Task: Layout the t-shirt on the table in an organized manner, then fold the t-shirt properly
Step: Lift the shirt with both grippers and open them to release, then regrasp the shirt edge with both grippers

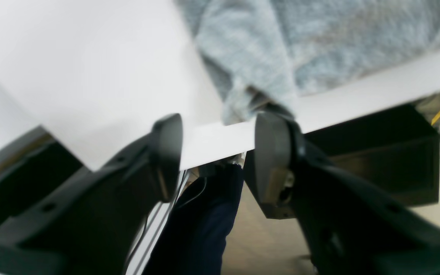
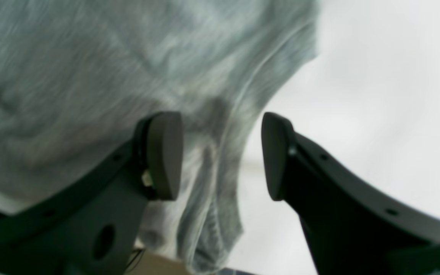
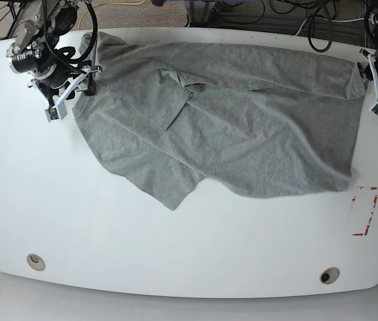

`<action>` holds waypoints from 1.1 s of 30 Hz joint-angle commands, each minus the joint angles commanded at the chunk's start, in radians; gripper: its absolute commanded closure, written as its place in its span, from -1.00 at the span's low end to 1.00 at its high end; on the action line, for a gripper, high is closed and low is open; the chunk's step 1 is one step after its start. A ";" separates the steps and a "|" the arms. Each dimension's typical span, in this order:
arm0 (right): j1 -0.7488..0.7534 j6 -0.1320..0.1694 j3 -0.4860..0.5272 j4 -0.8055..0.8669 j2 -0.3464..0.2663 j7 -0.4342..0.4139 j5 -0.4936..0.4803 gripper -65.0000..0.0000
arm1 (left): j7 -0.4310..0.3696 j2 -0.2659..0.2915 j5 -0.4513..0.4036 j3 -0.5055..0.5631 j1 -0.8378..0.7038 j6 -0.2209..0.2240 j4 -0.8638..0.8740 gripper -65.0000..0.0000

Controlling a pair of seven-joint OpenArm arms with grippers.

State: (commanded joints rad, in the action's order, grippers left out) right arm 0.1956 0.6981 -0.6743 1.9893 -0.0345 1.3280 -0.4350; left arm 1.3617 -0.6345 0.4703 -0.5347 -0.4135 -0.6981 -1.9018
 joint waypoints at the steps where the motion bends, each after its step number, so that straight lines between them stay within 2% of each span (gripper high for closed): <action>1: -0.009 0.000 0.002 -0.002 0.000 0.000 0.006 0.03 | 0.000 0.000 0.000 -0.009 0.000 0.000 -0.002 -0.08; 7: -0.064 0.000 0.002 -0.026 0.000 0.000 0.063 0.03 | 0.003 0.000 0.002 -0.051 0.075 0.000 -0.005 -0.09; 13: -0.069 0.000 0.026 -0.058 0.000 0.000 0.064 0.03 | 0.005 0.015 -0.011 -0.052 0.161 0.000 0.000 -0.08; 21: -0.014 0.000 0.133 -0.057 0.021 -0.003 0.061 0.04 | 0.000 0.167 -0.130 -0.043 0.170 0.000 0.000 0.19; 24: 0.011 0.000 0.146 -0.060 0.031 -0.052 0.068 0.04 | 0.000 0.215 -0.178 -0.032 0.170 0.000 0.000 0.21; 29: 0.048 0.000 0.149 -0.064 0.034 -0.100 0.064 0.13 | -0.012 0.242 -0.232 -0.002 0.163 0.000 0.000 0.21; 33: 0.068 0.000 0.149 -0.064 0.034 -0.098 0.064 0.37 | -0.083 0.262 -0.253 -0.002 0.123 0.000 0.000 0.21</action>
State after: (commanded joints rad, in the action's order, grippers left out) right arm 0.2631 0.6981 -0.5255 1.9248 -0.0008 1.2298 -0.3705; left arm 1.2789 -0.3721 0.2171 -0.5363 -0.2908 -0.6981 -1.9018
